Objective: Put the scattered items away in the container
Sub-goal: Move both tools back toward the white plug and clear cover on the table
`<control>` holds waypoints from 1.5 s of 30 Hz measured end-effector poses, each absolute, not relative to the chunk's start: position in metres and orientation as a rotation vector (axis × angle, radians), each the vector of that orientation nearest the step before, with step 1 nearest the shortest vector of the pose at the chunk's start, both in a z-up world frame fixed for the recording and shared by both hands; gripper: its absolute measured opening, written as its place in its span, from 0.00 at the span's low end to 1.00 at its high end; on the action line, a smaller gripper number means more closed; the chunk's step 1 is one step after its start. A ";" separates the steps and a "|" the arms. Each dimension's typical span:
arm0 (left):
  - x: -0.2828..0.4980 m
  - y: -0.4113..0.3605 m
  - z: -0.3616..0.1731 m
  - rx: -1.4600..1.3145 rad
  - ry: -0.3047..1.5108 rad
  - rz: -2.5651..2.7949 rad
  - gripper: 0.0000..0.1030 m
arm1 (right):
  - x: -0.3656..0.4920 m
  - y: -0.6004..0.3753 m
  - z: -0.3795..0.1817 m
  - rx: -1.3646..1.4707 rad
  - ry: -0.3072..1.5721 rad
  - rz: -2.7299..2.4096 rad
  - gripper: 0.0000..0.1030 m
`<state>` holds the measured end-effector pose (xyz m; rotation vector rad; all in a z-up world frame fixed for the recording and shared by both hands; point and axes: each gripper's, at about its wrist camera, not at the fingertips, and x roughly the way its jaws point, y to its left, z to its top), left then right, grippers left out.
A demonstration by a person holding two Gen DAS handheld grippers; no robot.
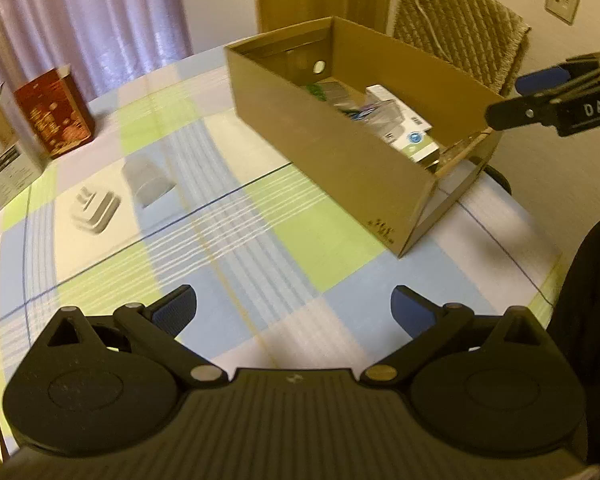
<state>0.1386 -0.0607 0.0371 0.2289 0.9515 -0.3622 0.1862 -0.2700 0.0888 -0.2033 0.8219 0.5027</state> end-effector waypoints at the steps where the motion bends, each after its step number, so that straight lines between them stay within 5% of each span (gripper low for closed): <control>1: 0.136 -0.057 0.037 0.226 0.952 -0.355 0.99 | 0.184 -0.267 0.088 -0.201 0.823 0.507 0.89; 45: 0.131 0.094 0.042 0.151 0.923 -0.124 0.99 | 0.145 -0.110 0.063 -0.362 0.833 0.795 0.89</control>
